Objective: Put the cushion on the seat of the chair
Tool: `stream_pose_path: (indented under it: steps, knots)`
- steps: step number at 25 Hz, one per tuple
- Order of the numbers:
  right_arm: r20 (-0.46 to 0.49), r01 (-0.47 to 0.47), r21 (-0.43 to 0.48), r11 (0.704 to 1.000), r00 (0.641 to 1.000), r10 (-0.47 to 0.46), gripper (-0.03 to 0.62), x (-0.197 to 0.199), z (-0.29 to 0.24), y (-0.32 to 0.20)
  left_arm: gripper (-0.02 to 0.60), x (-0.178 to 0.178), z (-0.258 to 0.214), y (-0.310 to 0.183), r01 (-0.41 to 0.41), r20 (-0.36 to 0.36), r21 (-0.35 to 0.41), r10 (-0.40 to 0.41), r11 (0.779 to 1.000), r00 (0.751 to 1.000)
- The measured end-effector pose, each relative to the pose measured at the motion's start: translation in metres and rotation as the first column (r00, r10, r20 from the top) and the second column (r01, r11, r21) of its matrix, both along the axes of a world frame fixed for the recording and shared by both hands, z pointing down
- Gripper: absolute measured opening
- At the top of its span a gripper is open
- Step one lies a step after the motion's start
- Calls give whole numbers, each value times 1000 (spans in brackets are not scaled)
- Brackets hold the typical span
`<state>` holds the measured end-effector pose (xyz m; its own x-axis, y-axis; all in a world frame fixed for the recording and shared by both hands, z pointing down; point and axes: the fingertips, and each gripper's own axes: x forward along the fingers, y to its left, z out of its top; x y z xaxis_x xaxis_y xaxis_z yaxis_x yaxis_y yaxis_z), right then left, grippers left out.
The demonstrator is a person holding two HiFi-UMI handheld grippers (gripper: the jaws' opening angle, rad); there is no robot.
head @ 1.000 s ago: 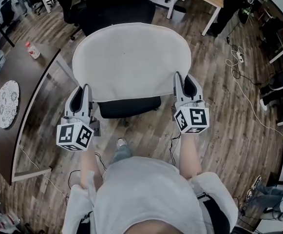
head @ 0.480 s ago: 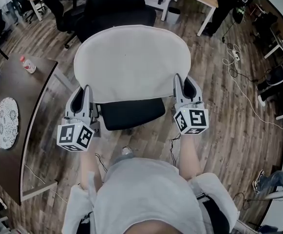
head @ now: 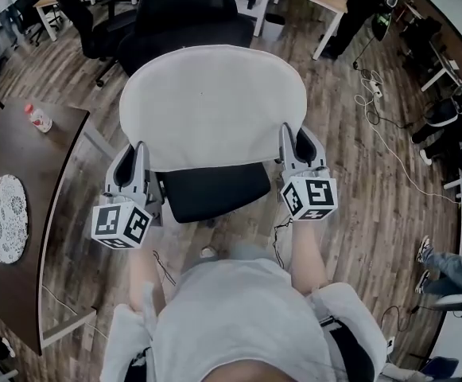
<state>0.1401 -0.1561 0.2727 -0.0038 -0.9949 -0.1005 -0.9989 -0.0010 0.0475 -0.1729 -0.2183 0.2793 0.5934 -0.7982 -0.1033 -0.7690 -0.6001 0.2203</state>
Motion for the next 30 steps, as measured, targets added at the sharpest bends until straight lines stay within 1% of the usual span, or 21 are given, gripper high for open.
stream_pose_path:
  steps: [7, 16, 23, 30]
  knots:
    - [0, 2, -36, 999, 1000, -2, 61, 2, 9, -21, 56, 3, 11, -21, 1, -4, -34, -1, 999, 1000]
    - [29, 41, -119, 992, 999, -38, 61, 20, 44, -70, 55, 18, 41, -54, 43, 34, -105, -39, 994, 999]
    - [55, 96, -198, 975, 995, -87, 61, 40, 79, -115, 55, 37, 73, -80, 97, 58, -175, -88, 980, 994]
    - [87, 158, -285, 945, 987, -138, 61, 58, 122, -157, 54, 55, 108, -101, 161, 94, -250, -141, 955, 985]
